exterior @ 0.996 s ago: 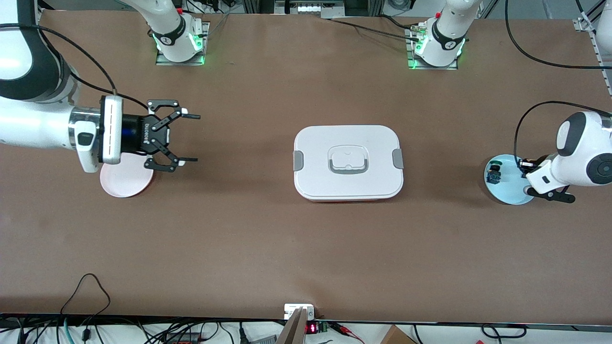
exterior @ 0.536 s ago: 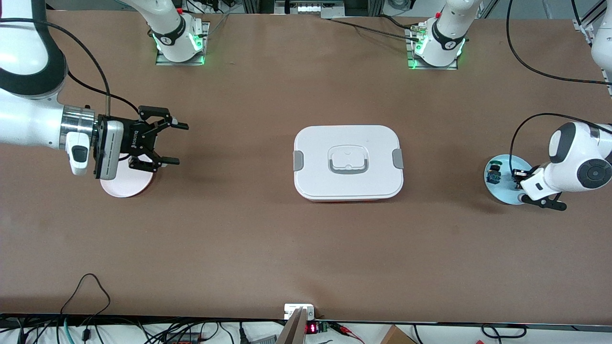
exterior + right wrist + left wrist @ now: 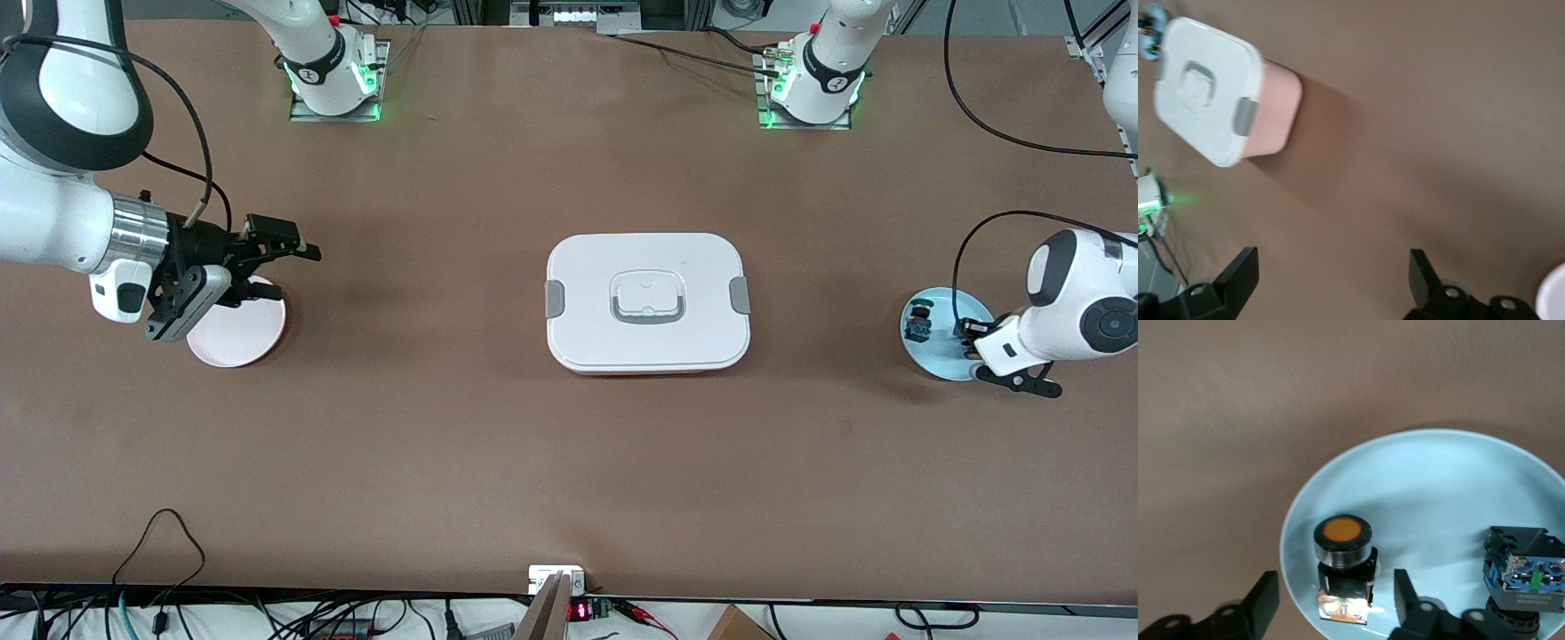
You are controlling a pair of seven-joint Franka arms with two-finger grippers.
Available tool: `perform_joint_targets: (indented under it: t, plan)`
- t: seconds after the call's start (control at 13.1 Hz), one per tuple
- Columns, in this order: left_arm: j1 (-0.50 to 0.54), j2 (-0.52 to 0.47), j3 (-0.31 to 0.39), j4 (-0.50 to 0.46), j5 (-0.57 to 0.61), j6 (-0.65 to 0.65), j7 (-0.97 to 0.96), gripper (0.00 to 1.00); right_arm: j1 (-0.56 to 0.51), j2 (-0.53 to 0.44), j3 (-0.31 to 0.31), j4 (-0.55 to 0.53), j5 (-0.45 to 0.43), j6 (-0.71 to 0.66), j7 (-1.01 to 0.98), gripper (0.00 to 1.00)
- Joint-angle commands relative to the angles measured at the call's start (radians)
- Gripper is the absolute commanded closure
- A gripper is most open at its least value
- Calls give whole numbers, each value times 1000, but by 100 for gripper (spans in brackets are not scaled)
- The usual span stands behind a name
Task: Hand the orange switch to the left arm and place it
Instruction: 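Open the left gripper and lift it off the blue plate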
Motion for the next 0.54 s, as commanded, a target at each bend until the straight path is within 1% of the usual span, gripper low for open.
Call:
perform_joint_targets:
  t: [0.0, 0.08, 0.15, 0.23, 0.31, 0.38, 0.46]
  plan:
    - [14, -25, -44, 75, -60, -21, 86, 0, 3, -4, -3, 17, -175, -8, 109, 0]
    - [24, -49, -69, 78, -61, -30, 128, 0, 5, -3, -3, 17, -219, -14, 176, 0]
    - [36, -72, -92, 78, -61, -33, 169, 0, 8, -3, -2, 18, -282, -40, 254, 0]
    - [43, -92, -116, 78, -61, -33, 202, 0, 12, -3, 1, 27, -360, -68, 298, 0]
    - [54, -98, -141, 80, -69, -33, 222, 0, 12, -3, 4, 32, -416, -89, 324, 0]
    - [79, -109, -182, 91, -89, -33, 249, 0, 12, -3, 4, 43, -442, -120, 341, 0]
    - [109, -109, -229, 103, -112, -36, 271, 0, 14, -6, 6, 56, -486, -143, 341, 0]
